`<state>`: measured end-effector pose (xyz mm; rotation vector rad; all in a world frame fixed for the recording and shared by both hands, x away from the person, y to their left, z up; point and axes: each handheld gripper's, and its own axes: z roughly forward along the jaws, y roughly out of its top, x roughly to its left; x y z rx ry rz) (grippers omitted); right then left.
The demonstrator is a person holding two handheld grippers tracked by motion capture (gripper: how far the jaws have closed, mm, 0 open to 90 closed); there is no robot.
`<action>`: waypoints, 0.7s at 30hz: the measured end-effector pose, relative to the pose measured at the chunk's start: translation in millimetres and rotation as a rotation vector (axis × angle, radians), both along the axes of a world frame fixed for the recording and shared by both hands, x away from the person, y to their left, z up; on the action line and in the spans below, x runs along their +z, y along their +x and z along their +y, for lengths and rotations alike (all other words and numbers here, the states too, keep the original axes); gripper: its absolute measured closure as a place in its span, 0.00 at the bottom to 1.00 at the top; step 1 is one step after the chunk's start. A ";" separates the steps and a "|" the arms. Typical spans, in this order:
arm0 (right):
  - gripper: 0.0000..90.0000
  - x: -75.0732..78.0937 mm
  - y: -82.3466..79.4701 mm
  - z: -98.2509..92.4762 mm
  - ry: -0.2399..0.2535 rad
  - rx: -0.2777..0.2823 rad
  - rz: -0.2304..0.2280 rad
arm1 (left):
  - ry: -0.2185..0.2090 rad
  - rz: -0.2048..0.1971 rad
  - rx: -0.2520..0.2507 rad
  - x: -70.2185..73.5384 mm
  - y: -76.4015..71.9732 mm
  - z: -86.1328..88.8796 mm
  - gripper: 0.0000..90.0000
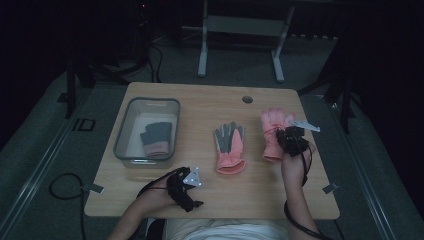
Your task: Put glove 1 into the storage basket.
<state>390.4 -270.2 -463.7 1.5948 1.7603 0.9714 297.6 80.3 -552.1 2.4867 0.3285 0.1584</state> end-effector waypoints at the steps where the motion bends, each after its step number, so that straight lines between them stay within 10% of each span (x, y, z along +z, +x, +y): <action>1: 0.94 -3.2 0.4 1.5 0.009 -0.007 0.008 | 0.000 0.001 -0.002 0.0 -0.2 -0.4 0.12; 15: 0.92 -60.7 16.7 10.6 -0.040 -0.060 0.121 | -0.001 0.002 0.001 0.3 -0.2 0.0 0.12; 21: 0.87 -61.9 19.2 9.0 -0.036 -0.051 0.125 | -0.002 0.002 -0.003 0.4 -0.9 -1.0 0.12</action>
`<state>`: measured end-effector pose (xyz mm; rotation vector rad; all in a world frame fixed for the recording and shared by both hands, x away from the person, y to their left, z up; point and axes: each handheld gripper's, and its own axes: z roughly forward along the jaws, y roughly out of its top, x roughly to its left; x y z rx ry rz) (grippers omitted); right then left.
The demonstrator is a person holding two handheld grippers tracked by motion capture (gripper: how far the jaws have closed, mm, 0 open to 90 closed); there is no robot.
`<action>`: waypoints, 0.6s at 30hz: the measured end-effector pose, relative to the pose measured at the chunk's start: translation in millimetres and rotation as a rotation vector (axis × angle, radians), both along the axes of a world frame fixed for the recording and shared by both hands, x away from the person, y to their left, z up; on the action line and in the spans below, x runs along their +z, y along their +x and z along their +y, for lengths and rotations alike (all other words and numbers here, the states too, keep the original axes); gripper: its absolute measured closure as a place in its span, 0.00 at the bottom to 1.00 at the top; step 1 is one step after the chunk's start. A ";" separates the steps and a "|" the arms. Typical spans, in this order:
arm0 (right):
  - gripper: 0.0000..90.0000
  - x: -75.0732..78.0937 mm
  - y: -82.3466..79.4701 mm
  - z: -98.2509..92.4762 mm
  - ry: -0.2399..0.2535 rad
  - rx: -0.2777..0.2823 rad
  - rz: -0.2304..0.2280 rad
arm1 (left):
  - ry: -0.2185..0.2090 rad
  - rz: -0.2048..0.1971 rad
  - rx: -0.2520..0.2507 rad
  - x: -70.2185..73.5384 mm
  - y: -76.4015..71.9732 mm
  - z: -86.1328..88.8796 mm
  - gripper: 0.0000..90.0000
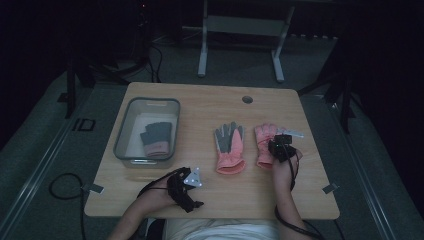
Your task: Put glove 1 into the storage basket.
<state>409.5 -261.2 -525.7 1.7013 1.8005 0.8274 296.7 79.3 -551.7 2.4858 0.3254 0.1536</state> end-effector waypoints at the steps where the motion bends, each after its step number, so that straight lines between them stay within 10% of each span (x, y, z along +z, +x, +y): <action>1: 0.81 2.1 0.5 -0.6 0.001 0.007 -0.001 | -0.001 0.000 0.001 0.1 -0.1 -0.1 0.12; 9: 0.60 24.5 -5.8 -5.3 -0.010 0.100 -0.085 | -0.005 -0.005 0.003 1.9 -0.1 1.0 0.12; 18: 0.60 45.3 -3.7 -19.5 -0.090 0.414 -0.083 | -0.005 -0.012 0.002 3.2 -0.1 1.3 0.12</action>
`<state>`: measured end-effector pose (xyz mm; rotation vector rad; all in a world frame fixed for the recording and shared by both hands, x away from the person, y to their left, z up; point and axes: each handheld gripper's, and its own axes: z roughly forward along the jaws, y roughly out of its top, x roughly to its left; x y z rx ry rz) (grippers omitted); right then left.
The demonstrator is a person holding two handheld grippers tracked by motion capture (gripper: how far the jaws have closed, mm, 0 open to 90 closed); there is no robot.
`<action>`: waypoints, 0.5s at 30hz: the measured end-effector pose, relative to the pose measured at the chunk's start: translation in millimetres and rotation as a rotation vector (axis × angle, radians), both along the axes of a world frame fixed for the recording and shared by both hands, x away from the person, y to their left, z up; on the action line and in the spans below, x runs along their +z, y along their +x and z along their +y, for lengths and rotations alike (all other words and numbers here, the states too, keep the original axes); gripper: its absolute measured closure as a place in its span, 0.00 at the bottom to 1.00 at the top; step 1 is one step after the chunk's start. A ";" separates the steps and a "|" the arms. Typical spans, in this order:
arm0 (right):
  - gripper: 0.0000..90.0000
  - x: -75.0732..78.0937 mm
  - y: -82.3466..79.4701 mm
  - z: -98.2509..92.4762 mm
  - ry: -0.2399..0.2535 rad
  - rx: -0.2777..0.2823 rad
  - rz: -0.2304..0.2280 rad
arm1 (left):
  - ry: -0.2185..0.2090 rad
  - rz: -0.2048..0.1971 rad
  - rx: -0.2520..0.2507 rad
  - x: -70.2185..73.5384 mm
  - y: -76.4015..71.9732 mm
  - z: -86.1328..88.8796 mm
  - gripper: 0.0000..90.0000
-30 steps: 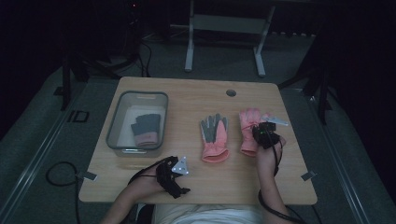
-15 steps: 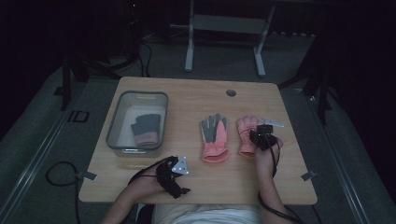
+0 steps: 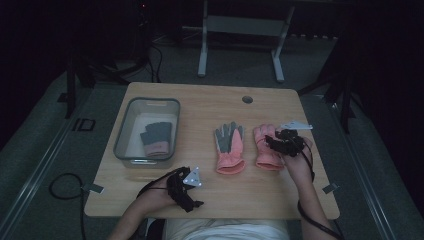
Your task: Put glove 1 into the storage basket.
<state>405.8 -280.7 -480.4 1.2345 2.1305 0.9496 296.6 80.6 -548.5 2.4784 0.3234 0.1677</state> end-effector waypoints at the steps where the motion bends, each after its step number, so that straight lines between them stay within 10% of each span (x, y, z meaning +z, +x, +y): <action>1: 0.60 2.6 2.2 -7.0 -0.001 0.028 0.009 | 0.004 -0.002 -0.003 0.5 -0.1 -0.2 0.12; 15: 0.56 -22.9 13.2 -12.3 -0.019 0.028 0.067 | 0.002 0.001 -0.001 0.5 0.2 0.2 0.12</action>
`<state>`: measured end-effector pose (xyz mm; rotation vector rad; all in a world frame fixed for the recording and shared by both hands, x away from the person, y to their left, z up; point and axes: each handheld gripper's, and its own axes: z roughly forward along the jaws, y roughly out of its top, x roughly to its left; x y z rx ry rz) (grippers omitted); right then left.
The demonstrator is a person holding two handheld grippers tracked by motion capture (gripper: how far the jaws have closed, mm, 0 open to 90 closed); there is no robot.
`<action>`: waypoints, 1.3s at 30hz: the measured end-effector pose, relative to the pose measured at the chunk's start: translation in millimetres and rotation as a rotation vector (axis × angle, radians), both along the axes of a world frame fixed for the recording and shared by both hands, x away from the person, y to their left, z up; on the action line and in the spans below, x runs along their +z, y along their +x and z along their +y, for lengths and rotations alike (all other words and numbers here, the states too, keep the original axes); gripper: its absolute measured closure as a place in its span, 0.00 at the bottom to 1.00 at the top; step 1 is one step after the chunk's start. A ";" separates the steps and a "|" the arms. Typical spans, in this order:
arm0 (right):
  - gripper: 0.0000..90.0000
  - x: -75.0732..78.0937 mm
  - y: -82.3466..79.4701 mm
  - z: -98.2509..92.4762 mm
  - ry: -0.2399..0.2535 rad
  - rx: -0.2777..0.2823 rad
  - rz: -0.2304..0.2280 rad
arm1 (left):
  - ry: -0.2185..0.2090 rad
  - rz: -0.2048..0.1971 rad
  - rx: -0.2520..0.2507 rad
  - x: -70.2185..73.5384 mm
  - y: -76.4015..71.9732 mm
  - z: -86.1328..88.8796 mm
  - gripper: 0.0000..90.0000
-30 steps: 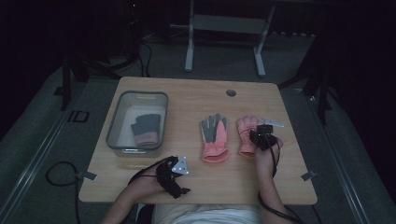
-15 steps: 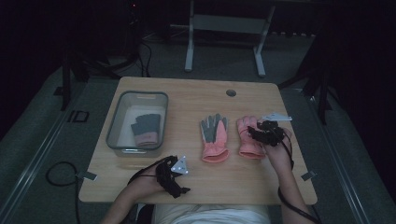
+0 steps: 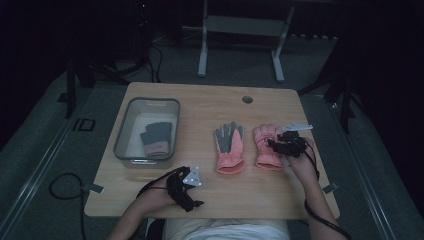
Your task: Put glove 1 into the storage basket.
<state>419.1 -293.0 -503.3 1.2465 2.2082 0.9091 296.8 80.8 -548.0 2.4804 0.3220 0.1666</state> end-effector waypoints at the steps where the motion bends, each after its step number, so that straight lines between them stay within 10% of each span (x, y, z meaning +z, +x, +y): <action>1: 0.57 -3.0 1.6 2.4 -0.012 -0.001 0.006 | 0.011 -0.007 -0.004 0.1 -0.8 -0.6 0.12; 9: 0.77 -23.7 2.4 19.0 -0.116 -0.048 -0.006 | 0.008 -0.003 -0.005 -0.3 -0.6 -0.3 0.12; 19: 0.94 -23.8 2.2 20.4 -0.061 -0.118 -0.008 | 0.003 -0.003 -0.008 0.0 -1.1 -1.1 0.12; 39: 0.96 90.3 -29.5 69.9 0.015 -0.109 -0.152 | -0.003 -0.006 0.003 1.1 0.7 2.2 0.12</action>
